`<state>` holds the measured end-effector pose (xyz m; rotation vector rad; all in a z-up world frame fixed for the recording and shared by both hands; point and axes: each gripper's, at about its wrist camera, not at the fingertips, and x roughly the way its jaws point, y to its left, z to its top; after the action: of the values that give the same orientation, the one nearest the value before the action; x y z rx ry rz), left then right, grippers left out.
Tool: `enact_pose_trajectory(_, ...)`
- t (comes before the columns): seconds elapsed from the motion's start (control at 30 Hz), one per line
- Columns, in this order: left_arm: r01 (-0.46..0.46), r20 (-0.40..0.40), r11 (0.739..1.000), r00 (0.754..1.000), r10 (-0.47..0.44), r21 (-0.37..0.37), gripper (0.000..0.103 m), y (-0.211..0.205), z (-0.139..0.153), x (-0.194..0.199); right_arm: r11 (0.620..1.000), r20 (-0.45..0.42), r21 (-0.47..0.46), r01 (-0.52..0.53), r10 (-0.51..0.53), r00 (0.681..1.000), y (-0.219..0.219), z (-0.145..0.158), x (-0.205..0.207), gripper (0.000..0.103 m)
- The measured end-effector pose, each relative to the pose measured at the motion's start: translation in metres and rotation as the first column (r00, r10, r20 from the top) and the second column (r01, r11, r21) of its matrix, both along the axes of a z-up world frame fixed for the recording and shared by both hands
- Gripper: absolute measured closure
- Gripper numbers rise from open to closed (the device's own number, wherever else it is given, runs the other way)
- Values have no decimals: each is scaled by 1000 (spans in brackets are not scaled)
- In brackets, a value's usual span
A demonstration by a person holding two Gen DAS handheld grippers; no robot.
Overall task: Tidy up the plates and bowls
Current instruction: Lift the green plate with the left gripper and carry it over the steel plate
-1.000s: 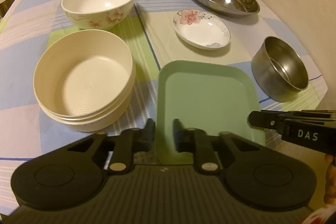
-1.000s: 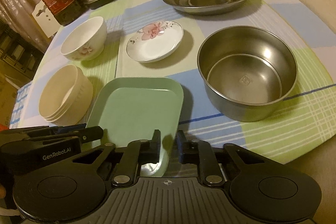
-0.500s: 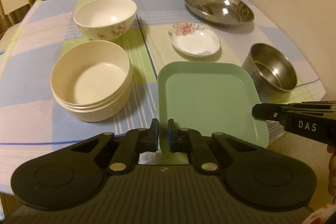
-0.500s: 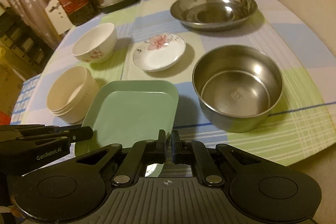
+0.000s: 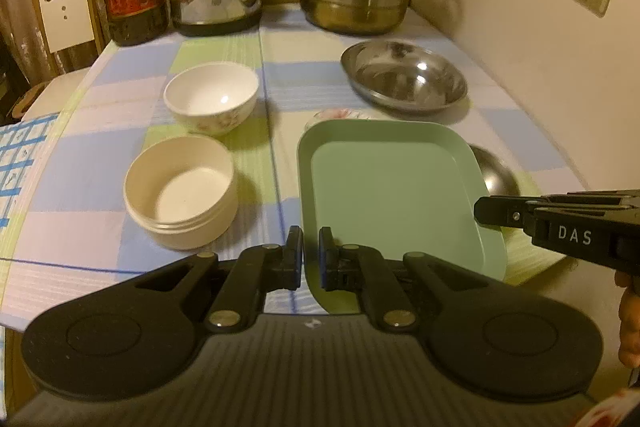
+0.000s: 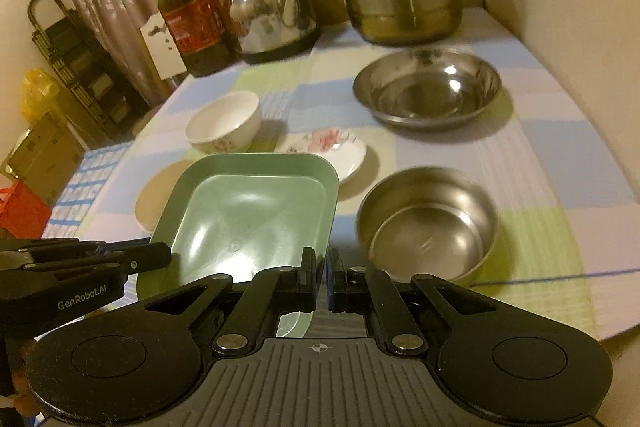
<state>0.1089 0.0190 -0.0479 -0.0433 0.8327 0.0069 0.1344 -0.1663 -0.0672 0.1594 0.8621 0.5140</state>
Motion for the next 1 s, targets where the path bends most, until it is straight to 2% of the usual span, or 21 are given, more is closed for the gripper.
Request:
enact_pose_trajectory(0.13,15,13,1000,1000,-14,-5,96,-15,5,8,1000,15,1,13,-13,1000,-15,7,6,98)
enact_pose_trajectory(0.4,100,32,995,995,-100,-13,96,-35,8,60,995,22,9,97,-97,995,-43,13,38,98)
enact_pose_trajectory(0.73,223,35,974,974,-222,-31,96,-44,4,157,973,20,-16,230,-229,973,-58,11,107,98)
enact_pose_trajectory(1.0,258,27,966,966,-257,-35,96,-47,-12,229,958,33,-42,284,-283,959,-57,-4,173,98)
